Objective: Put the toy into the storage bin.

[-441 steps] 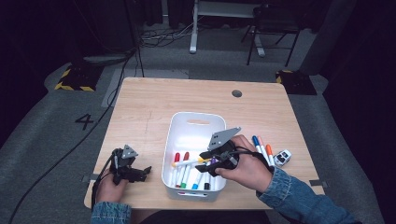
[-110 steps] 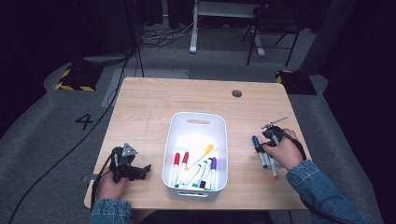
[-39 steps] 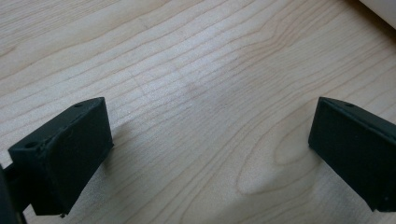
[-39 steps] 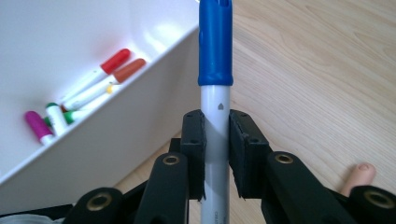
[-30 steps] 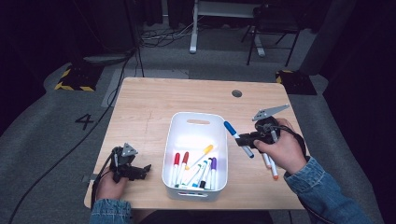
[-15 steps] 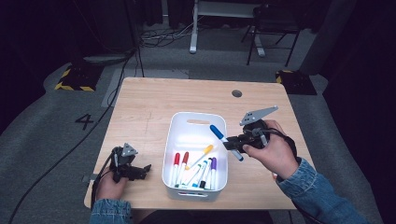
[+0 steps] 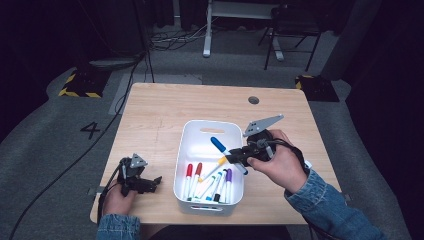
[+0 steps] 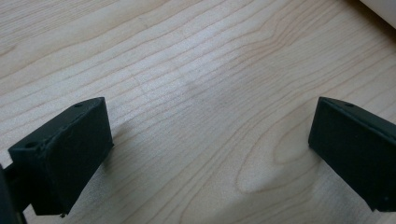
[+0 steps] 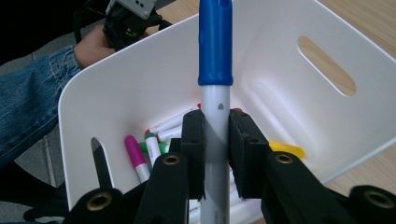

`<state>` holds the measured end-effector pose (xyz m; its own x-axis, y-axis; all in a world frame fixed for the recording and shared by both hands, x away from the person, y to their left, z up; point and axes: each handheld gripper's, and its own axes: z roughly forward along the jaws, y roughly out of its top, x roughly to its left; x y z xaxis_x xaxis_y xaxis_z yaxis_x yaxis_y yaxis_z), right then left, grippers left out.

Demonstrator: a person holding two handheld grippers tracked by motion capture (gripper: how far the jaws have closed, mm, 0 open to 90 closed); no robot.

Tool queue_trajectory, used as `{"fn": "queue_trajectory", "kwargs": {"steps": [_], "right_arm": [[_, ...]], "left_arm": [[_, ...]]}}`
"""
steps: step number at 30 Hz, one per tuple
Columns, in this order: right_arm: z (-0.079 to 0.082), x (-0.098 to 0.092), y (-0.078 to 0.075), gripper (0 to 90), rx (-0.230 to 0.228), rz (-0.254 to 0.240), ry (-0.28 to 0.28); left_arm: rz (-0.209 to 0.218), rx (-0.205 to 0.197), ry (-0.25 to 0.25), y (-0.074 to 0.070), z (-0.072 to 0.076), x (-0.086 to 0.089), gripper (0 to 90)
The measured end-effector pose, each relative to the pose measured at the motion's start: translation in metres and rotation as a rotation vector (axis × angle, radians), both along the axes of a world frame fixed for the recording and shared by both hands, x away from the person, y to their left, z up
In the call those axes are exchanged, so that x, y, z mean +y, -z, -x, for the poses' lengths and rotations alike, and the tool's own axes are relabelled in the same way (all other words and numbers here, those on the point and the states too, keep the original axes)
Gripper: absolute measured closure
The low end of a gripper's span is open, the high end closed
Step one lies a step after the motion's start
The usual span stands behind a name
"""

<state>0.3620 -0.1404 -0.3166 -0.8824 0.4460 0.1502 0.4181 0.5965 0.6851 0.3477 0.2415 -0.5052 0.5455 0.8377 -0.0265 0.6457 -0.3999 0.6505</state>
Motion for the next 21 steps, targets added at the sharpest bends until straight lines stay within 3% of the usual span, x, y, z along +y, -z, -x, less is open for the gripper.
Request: {"fn": "queue_trajectory", "kwargs": {"steps": [9, 21], "right_arm": [[0.001, 0.016, 0.006, 77.4, 0.007, -0.002, -0.051], [0.007, 0.024, 0.023, 77.5, 0.007, 0.082, -0.070]], "left_arm": [[0.004, -0.011, -0.025, 0.001, 0.002, -0.001, 0.0], [0.002, -0.011, -0.023, 0.000, 0.002, -0.001, 0.0]]}}
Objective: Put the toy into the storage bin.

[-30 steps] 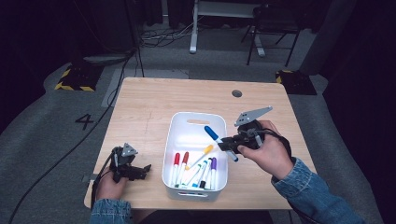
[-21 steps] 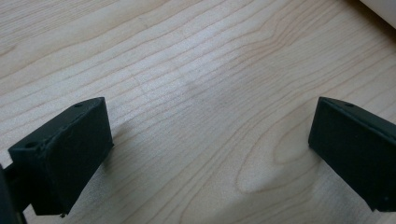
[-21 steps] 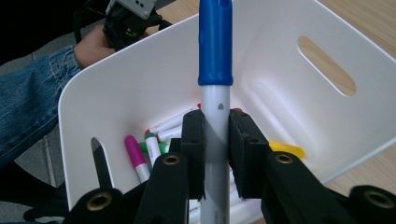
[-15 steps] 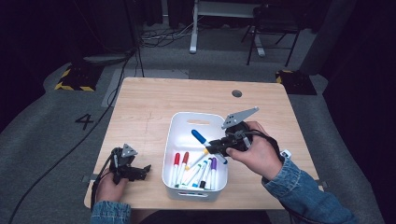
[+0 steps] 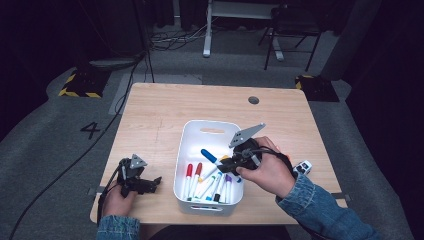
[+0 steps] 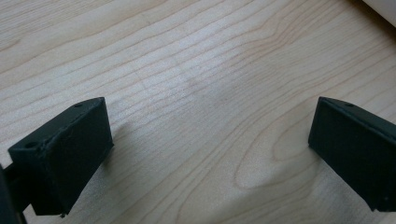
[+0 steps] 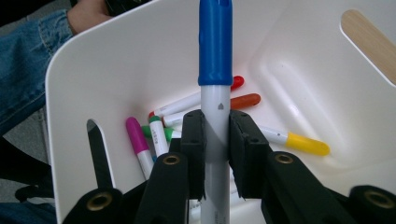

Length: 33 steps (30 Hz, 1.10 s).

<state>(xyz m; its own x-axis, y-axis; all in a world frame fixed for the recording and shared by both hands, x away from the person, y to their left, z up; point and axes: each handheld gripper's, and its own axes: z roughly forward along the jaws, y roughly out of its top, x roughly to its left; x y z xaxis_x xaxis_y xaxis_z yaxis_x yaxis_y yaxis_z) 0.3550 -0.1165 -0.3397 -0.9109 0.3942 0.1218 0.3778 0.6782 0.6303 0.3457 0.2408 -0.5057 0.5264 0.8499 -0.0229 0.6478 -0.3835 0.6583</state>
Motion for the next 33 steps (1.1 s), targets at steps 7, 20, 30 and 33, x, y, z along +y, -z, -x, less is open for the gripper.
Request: {"fn": "queue_trajectory", "kwargs": {"steps": [7, 20, 30, 33], "right_arm": [[0.004, 0.004, 0.008, 77.5, -0.012, 0.048, -0.010], [0.007, 0.018, 0.028, 77.4, -0.031, 0.119, -0.081], [0.008, 0.023, 0.030, 64.3, -0.031, 0.140, -0.099], [0.008, 0.020, 0.027, 58.7, -0.021, 0.100, -0.072]], "left_arm": [[-0.002, 0.001, 0.007, 0.000, -0.001, 0.000, 0.0], [-0.002, 0.003, 0.013, 0.000, -0.001, 0.001, 0.0], [-0.002, 0.003, 0.013, 0.000, -0.001, 0.001, 0.0], [-0.002, 0.004, 0.014, 0.000, -0.001, 0.001, 0.0]]}}
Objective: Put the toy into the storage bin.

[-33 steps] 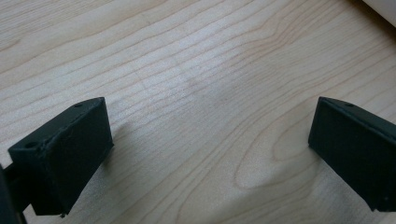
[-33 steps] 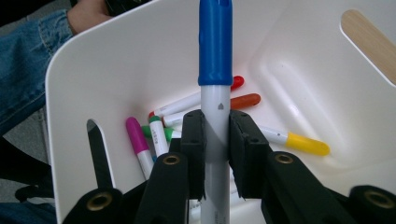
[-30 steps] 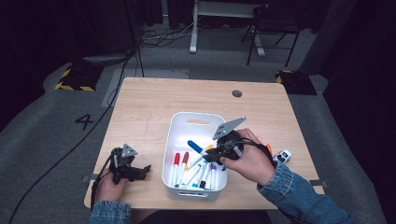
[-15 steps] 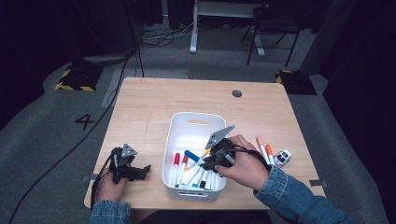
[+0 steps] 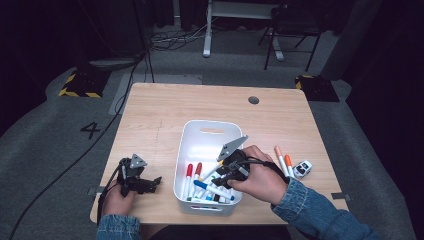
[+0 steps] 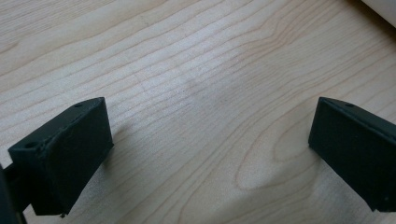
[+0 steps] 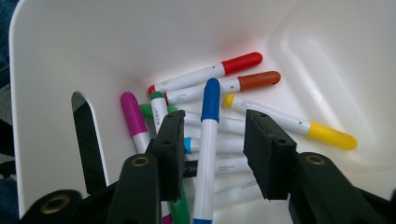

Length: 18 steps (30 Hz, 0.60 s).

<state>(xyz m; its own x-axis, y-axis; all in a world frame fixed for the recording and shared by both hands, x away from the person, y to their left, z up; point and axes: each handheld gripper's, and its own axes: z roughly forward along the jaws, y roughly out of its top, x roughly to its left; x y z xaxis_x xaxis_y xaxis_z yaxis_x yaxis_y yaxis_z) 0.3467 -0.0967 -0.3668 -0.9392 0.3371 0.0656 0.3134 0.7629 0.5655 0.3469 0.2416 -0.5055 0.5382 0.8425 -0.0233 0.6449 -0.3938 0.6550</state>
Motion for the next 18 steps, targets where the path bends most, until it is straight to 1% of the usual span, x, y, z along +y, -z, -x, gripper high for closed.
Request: {"fn": "queue_trajectory", "kwargs": {"steps": [2, 3, 6, 7, 8, 10, 13, 14, 15, 17, 18], "right_arm": [[0.001, -0.003, -0.004, 56.4, -0.003, -0.020, 0.029], [-0.001, -0.006, -0.006, 56.4, -0.016, -0.037, 0.026], [-0.003, -0.014, -0.014, 56.3, -0.031, -0.071, 0.045], [-0.004, -0.018, -0.016, 56.3, -0.037, -0.078, 0.054], [-0.004, -0.021, -0.019, 56.3, -0.042, -0.085, 0.064], [-0.007, -0.027, -0.022, 56.5, -0.054, -0.098, 0.078], [-0.010, -0.041, -0.026, 57.0, -0.051, -0.125, 0.122], [-0.012, -0.046, -0.027, 57.3, -0.061, -0.128, 0.132], [-0.013, -0.051, -0.028, 57.3, -0.057, -0.127, 0.149], [-0.016, -0.060, -0.029, 57.2, -0.053, -0.143, 0.173], [-0.018, -0.065, -0.030, 57.2, -0.060, -0.142, 0.182]], "left_arm": [[0.000, 0.001, 0.000, 0.000, 0.000, 0.000, 0.0], [0.000, 0.000, 0.000, 0.000, 0.000, 0.000, 0.0], [-0.002, 0.000, 0.004, 0.000, 0.000, 0.000, 0.0], [-0.002, -0.001, 0.006, 0.000, -0.001, 0.000, 0.0], [0.002, 0.008, 0.010, 0.000, 0.000, 0.000, 0.0], [0.002, 0.004, 0.011, 0.000, -0.001, 0.000, 0.0], [-0.001, 0.000, 0.012, 0.000, -0.001, 0.001, 0.0], [-0.005, -0.003, 0.010, 0.000, -0.001, 0.001, 0.0], [0.003, 0.005, 0.016, 0.000, -0.001, 0.001, 0.0], [0.003, 0.002, 0.015, 0.000, -0.002, 0.001, 0.0], [0.001, 0.001, 0.016, 0.000, -0.002, 0.001, 0.0]]}}
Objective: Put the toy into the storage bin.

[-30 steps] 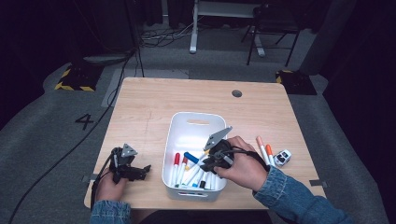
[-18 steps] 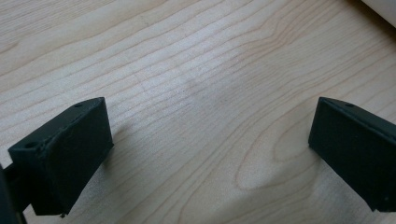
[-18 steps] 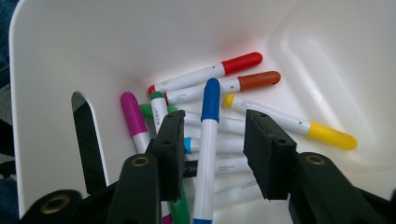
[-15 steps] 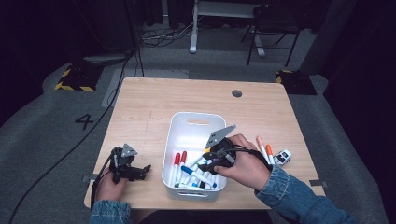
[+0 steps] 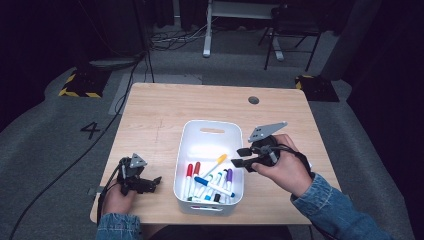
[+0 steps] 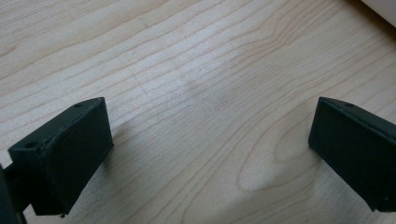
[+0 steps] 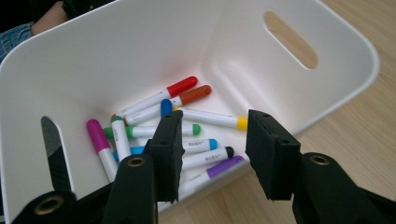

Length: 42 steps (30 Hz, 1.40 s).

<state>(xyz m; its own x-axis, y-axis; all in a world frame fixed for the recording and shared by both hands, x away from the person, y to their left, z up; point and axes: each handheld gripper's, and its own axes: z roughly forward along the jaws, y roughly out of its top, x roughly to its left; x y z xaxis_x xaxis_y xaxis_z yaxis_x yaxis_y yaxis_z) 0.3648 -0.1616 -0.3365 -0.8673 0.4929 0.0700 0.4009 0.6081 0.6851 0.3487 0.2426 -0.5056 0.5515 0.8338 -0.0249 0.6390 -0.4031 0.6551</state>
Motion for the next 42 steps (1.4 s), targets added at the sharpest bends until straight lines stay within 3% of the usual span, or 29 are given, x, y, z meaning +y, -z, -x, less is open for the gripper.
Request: {"fn": "queue_trajectory", "kwargs": {"steps": [3, 10, 13, 20, 26, 31, 35, 42], "right_arm": [[-0.005, -0.013, -0.004, 57.3, 0.005, -0.023, 0.045], [-0.019, -0.042, -0.006, 57.9, 0.005, -0.018, 0.120], [-0.027, -0.056, -0.006, 58.5, 0.007, -0.021, 0.176], [-0.046, -0.085, 0.006, 60.1, 0.035, 0.019, 0.286], [-0.062, -0.107, 0.018, 55.8, 0.045, 0.063, 0.360], [-0.070, -0.119, 0.031, 57.7, 0.084, 0.094, 0.415], [-0.073, -0.124, 0.047, 62.5, 0.160, 0.146, 0.460], [-0.078, -0.129, 0.072, 69.0, 0.225, 0.207, 0.481]], "left_arm": [[0.000, 0.000, 0.002, 0.000, 0.000, 0.000, 0.0], [-0.005, -0.005, 0.007, 0.000, -0.001, 0.001, 0.0], [-0.005, -0.005, 0.006, 0.000, -0.001, 0.001, 0.0], [-0.006, -0.003, 0.005, 0.000, -0.001, 0.001, 0.0], [-0.003, -0.005, 0.003, 0.000, -0.001, 0.001, 0.0], [-0.003, -0.006, 0.002, 0.000, -0.001, 0.001, 0.0], [-0.003, -0.005, 0.002, 0.000, -0.001, 0.001, 0.0], [-0.003, -0.005, 0.002, 0.000, -0.001, 0.001, 0.0]]}}
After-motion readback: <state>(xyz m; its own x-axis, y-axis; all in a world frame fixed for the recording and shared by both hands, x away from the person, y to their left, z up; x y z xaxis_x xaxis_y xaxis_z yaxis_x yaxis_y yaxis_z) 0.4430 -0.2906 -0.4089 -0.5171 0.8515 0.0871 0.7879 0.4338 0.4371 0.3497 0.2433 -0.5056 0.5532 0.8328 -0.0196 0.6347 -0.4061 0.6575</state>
